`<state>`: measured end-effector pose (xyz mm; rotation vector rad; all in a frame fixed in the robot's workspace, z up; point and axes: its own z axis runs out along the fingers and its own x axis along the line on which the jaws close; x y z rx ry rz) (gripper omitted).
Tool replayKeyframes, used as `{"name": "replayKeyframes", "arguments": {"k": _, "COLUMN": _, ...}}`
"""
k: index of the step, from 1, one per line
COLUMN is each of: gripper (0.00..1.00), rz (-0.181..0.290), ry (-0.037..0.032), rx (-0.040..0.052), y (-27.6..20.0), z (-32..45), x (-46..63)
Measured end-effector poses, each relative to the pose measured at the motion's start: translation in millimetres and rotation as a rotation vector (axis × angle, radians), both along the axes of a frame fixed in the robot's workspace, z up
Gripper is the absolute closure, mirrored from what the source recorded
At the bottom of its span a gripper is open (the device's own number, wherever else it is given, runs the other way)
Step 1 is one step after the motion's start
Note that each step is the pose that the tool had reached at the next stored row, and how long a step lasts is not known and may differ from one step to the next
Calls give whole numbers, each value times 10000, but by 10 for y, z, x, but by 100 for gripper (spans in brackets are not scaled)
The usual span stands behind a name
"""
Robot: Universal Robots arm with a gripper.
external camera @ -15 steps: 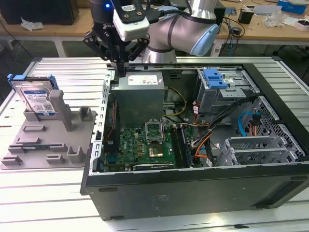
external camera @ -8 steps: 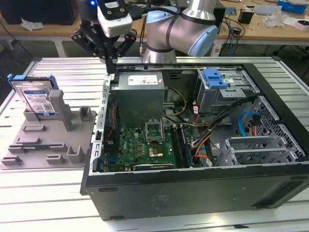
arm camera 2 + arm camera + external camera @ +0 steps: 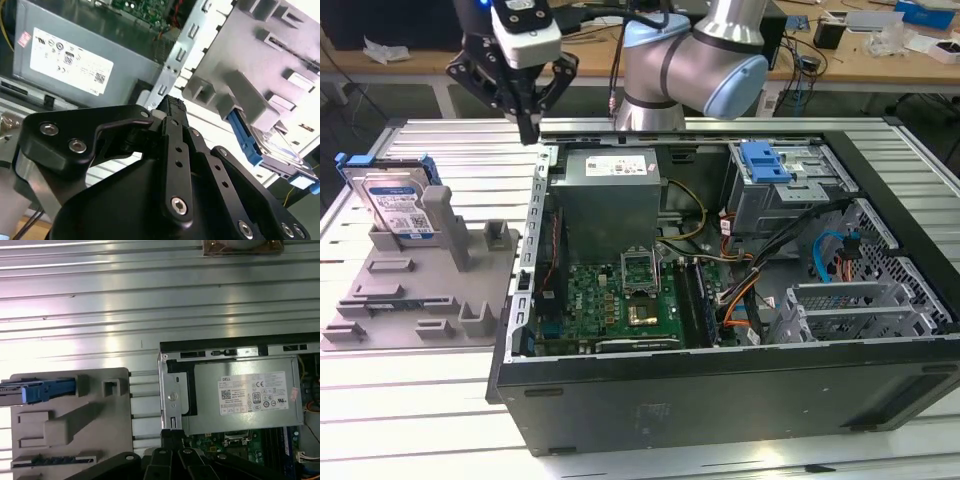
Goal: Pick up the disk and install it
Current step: 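Reach for the disk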
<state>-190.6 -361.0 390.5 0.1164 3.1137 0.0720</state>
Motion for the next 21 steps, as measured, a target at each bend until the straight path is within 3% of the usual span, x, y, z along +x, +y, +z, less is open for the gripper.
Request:
{"name": "replayKeyframes", "arguments": {"k": 7, "gripper": 89, "rz": 0, "ry": 0, "rx": 17, "y": 95, "z": -8, "x": -239}}
{"name": "replayKeyframes", "arguments": {"k": 10, "gripper": 89, "rz": -1, "ry": 0, "rx": 34, "y": 149, "z": -11, "x": -424}}
{"name": "replayKeyframes", "arguments": {"k": 21, "gripper": 89, "rz": 0, "ry": 1, "rx": 80, "y": 295, "z": -19, "x": -871}}
